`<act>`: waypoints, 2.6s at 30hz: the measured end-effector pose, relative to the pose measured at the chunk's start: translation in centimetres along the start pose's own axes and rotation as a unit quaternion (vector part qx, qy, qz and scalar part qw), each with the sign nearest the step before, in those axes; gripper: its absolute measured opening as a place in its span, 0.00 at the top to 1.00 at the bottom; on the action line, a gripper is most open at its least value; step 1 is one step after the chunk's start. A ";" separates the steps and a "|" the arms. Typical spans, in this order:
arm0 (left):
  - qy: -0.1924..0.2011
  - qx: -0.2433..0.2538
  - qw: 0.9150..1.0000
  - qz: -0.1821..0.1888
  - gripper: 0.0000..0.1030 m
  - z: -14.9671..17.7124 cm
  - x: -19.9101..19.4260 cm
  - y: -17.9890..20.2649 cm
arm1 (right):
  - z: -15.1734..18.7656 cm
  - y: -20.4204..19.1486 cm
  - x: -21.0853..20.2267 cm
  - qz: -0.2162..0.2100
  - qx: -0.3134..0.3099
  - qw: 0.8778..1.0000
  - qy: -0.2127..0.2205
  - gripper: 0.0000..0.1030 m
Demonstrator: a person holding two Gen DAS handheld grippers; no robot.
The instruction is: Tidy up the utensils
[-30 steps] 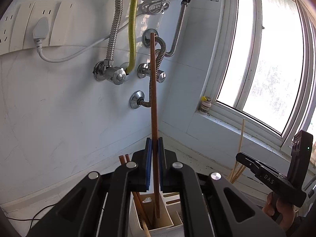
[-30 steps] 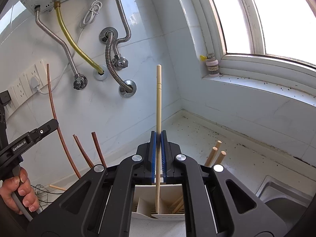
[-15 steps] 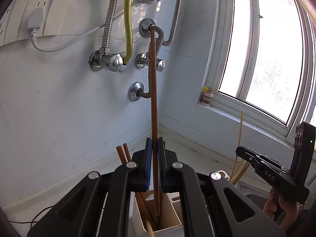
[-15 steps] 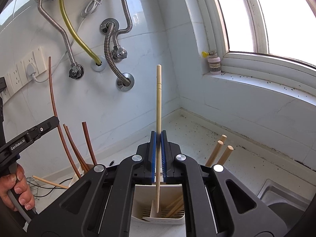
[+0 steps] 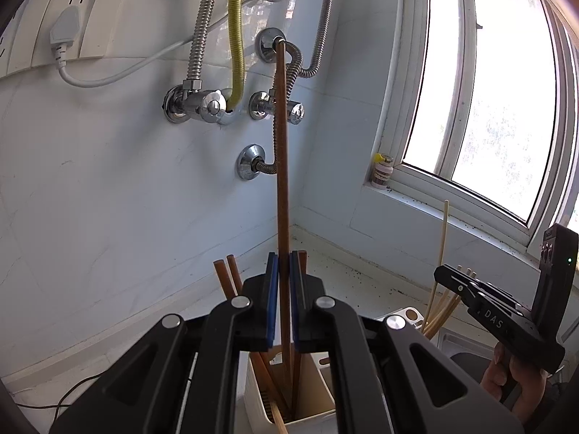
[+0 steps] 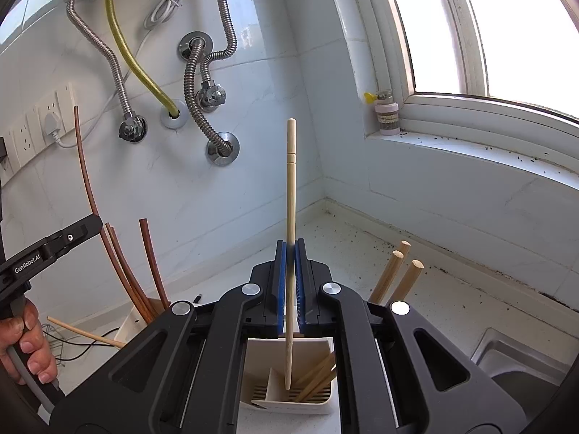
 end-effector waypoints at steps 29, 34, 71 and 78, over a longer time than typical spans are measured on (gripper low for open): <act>0.091 0.045 0.994 -0.037 0.19 -2.4 -4.1 1.3 | -1.7 0.6 -2.8 0.010 0.010 0.998 0.063 0.26; 0.089 0.052 0.994 -0.045 0.18 -2.8 -4.4 1.3 | -2.2 0.6 -3.3 0.013 0.013 0.997 0.071 0.26; 0.094 0.077 0.992 -0.026 0.05 0.1 -20.3 4.4 | 1.0 -0.2 -20.1 0.032 0.011 0.996 0.082 0.08; 0.055 0.077 0.995 -0.042 0.05 3.8 -22.9 3.3 | 4.7 -1.6 -23.8 0.035 0.002 0.998 0.047 0.08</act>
Point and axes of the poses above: each gripper's, at about its wrist camera, not at the fingertips, and x roughly the way its jaws point, y to its right, z to its underside, the point moved 10 cm from there along x, roughly the way its jaws point, and after that the axes turned 6 degrees about -x, right-handed, at the moved point
